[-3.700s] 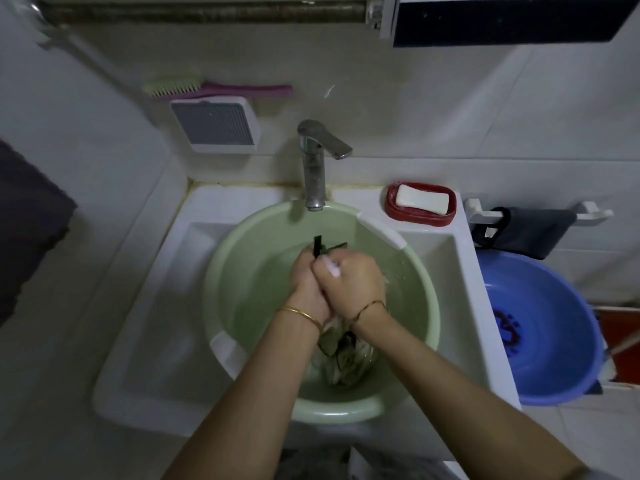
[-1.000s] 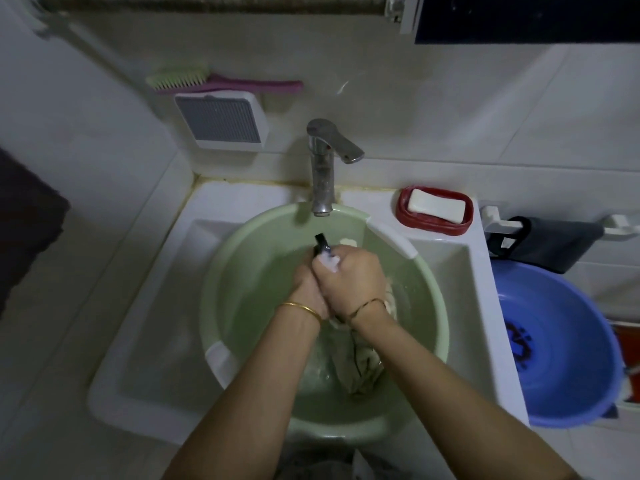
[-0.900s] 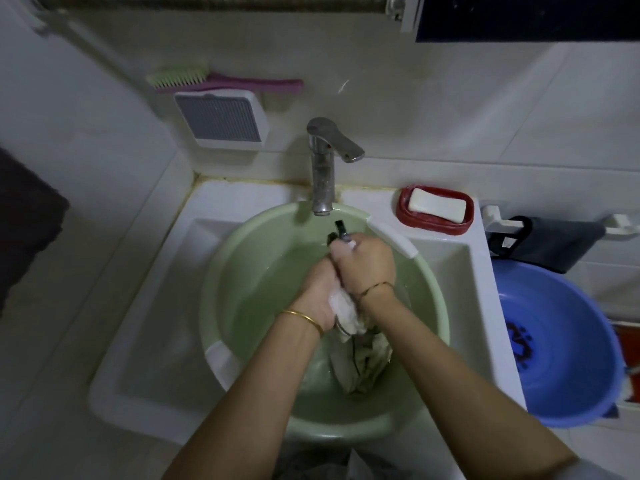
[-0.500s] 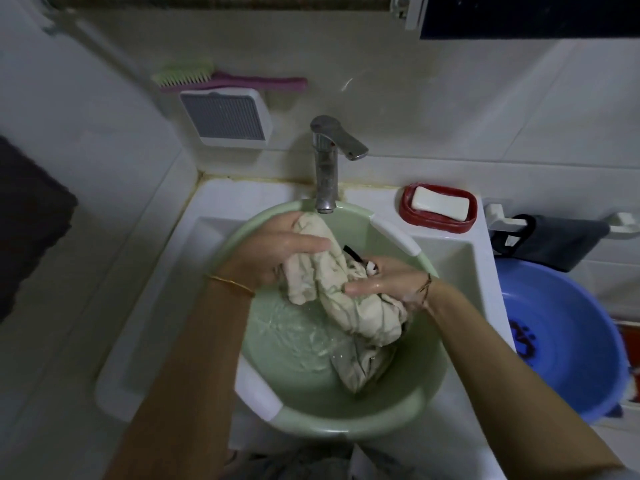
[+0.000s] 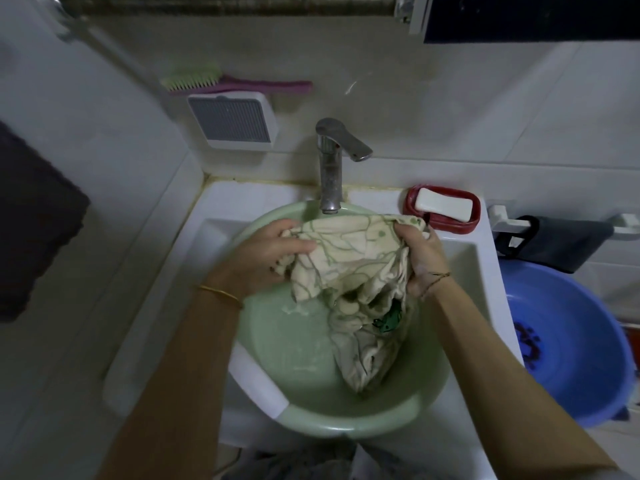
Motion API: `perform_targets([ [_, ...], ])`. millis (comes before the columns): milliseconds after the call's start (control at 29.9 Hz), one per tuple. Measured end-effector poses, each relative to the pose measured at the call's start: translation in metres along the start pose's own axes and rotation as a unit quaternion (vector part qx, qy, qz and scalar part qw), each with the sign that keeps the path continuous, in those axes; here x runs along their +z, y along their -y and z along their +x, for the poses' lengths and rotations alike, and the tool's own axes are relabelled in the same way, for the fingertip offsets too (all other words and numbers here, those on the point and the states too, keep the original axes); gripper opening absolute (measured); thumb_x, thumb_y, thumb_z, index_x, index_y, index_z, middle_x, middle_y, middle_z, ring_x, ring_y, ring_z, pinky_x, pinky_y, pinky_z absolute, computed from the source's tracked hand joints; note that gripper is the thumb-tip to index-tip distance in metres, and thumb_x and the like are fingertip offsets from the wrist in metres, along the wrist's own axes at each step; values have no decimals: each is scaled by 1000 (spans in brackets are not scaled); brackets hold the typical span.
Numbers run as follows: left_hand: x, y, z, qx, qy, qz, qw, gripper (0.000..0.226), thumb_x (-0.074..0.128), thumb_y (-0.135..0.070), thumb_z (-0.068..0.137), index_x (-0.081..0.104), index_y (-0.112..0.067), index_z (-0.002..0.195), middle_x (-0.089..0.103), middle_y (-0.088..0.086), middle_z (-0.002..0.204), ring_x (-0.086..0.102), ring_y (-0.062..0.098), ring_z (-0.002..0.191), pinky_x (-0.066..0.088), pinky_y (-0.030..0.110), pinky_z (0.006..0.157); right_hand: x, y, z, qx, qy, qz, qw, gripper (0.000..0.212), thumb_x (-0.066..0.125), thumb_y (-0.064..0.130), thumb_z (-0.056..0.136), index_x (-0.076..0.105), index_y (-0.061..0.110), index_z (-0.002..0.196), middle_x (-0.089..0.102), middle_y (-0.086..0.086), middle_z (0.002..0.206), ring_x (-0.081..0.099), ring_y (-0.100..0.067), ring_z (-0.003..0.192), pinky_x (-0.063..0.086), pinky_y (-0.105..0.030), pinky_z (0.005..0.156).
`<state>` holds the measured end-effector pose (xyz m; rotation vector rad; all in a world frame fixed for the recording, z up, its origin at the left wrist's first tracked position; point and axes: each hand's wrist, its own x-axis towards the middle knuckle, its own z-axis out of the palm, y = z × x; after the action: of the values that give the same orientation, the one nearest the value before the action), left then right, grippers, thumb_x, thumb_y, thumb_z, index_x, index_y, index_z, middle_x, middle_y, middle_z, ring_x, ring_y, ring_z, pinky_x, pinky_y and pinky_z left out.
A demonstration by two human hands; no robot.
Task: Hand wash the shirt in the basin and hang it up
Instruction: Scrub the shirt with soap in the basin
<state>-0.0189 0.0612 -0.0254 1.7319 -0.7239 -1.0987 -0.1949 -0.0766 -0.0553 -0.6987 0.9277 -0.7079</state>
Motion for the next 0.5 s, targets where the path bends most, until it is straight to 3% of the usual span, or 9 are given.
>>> perform_targets([
  [67, 24, 10, 11, -19, 0, -190, 982, 32, 66, -24, 80, 66, -16, 111, 68, 3, 111, 60, 30, 107, 47, 50, 98, 11, -10, -8, -51, -11, -59, 997, 38, 64, 10, 84, 51, 9, 120, 67, -10, 91, 67, -20, 76, 58, -34, 71],
  [134, 52, 9, 10, -92, 10, -374, 923, 53, 59, -40, 86, 60, 0, 121, 59, 19, 125, 57, 32, 116, 46, 47, 100, 27, -20, -28, -112, 56, -151, 981, 40, 69, 14, 75, 56, 7, 113, 65, -8, 88, 62, -18, 78, 53, -36, 76],
  [167, 63, 11, 10, -110, 7, -421, 901, 55, 48, -46, 91, 66, 2, 109, 65, 19, 114, 63, 28, 107, 51, 38, 94, 34, -28, -40, -143, 105, -236, 956, 36, 70, 24, 71, 61, 9, 103, 65, -5, 83, 60, -17, 75, 50, -35, 74],
  [200, 74, 13, 9, -118, -13, -456, 882, 61, 38, -47, 94, 72, 3, 94, 70, 17, 97, 68, 22, 91, 54, 30, 85, 42, -35, -53, -173, 138, -350, 910, 33, 69, 37, 69, 63, 15, 93, 65, -2, 79, 59, -16, 73, 48, -34, 71],
  [234, 79, 18, 9, -109, -41, -492, 863, 55, 33, -43, 95, 68, -9, 70, 71, 12, 84, 67, 14, 79, 53, 25, 80, 48, -40, -64, -201, 145, -466, 849, 32, 68, 47, 70, 63, 20, 85, 65, -1, 77, 59, -17, 73, 46, -32, 68],
  [267, 87, 21, 6, -99, -64, -518, 847, 61, 34, -38, 92, 62, 13, 72, 69, 8, 77, 65, 8, 72, 51, 24, 78, 53, -42, -70, -235, 121, -545, 796, 31, 66, 50, 75, 63, 20, 79, 65, -2, 78, 60, -19, 76, 44, -31, 67],
  [301, 93, 21, 5, -100, -71, -528, 841, 51, 37, -34, 86, 70, -1, 67, 68, 4, 66, 65, 6, 64, 50, 21, 72, 56, -40, -68, -249, 91, -578, 771, 29, 63, 48, 80, 65, 19, 78, 67, -5, 82, 60, -23, 80, 43, -29, 66],
  [401, 107, 11, 2, -147, -59, -476, 865, 36, 37, -27, 93, 60, -12, 69, 62, 3, 51, 62, 11, 44, 48, 15, 47, 56, -27, -39, -195, 19, -576, 793, 26, 57, 34, 86, 62, 13, 72, 66, -13, 82, 61, -32, 85, 43, -31, 66],
  [501, 107, 6, 6, -185, -61, -465, 864, 32, 43, -27, 94, 61, -10, 75, 65, 6, 55, 64, 15, 48, 51, 18, 53, 53, -24, -29, -181, 9, -538, 823, 29, 56, 27, 85, 53, 11, 62, 61, -15, 72, 59, -34, 76, 41, -33, 61],
])
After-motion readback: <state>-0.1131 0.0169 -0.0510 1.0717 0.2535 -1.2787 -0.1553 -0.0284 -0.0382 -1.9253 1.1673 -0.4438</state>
